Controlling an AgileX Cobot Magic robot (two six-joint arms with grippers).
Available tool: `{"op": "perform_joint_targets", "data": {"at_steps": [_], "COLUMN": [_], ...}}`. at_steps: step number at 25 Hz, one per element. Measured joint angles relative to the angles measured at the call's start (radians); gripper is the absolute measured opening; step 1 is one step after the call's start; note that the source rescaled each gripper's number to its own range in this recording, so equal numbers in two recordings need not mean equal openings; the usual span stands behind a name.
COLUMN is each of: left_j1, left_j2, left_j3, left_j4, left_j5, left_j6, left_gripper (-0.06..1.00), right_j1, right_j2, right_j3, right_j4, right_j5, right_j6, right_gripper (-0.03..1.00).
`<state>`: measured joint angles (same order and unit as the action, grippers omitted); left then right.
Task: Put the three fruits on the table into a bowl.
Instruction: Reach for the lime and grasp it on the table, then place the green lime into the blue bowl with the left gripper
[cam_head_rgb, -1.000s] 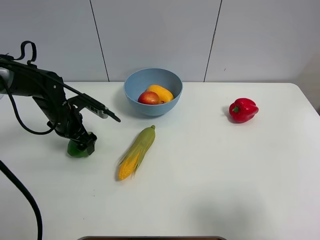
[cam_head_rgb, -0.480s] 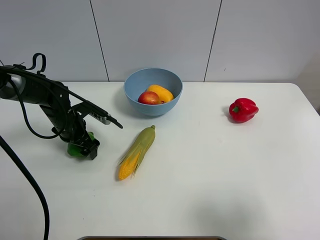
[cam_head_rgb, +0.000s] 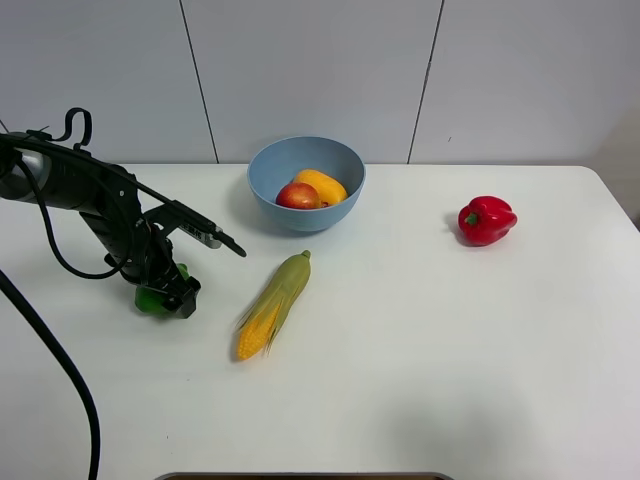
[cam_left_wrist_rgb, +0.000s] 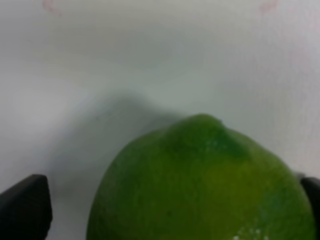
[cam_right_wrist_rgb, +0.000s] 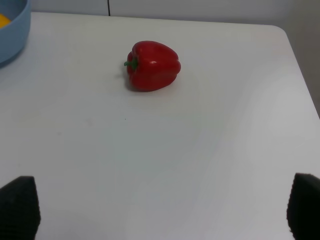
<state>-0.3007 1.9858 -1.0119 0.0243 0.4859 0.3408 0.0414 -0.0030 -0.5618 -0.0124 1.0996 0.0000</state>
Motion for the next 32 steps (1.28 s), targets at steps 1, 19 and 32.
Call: {"op": "perform_joint_targets", "data": {"at_steps": [1,19,32], "left_j1": [0.000,0.000,0.000], "left_j2": [0.000,0.000,0.000], "left_j3": [0.001,0.001,0.001], "left_j4": [0.000,0.001,0.002], "left_j5": [-0.001,-0.007,-0.007], "left_j6": [0.000,-0.017,-0.018], "left_gripper": [0.90,0.02,0.02], "right_j1": [0.000,0.000,0.000], "right_j2": [0.000,0.000,0.000], "right_j3": [0.000,0.000,0.000], "right_j4": [0.000,0.000,0.000], "right_j5": [0.000,0.000,0.000], "right_j6": [0.000,0.000,0.000], "right_gripper": [1.00,1.00,1.00]}}
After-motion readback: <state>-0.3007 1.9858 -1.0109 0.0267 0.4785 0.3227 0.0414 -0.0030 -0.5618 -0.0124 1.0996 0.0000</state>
